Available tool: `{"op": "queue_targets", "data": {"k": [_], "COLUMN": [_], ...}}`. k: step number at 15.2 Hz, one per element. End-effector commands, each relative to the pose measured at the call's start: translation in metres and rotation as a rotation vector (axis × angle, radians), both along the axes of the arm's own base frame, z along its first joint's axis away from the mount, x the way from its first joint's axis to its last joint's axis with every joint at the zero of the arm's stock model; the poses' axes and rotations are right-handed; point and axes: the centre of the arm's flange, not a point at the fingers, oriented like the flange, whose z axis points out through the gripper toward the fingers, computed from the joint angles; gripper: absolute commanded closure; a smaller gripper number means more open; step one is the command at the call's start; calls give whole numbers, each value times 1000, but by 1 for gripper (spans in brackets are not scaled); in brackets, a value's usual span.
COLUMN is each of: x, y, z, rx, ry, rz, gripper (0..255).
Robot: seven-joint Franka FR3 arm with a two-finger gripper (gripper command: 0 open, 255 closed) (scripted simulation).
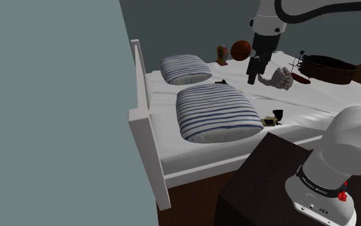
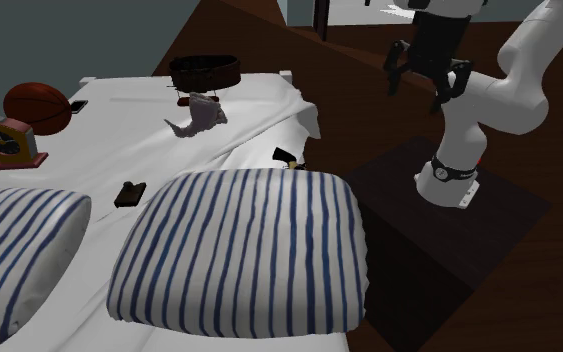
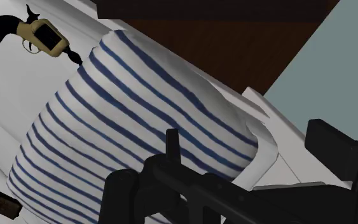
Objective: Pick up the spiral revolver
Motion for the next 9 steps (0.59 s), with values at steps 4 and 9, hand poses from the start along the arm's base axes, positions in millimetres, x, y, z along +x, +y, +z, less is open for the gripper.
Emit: {"op": "queue_targets", "data": {"k": [4,9], "x": [-4,-7], "y": [-24,-64], "z": [-31,-83], "rx": [0,0], "ry": [8,21], "rz": [54,144], "gripper": [0,0]}}
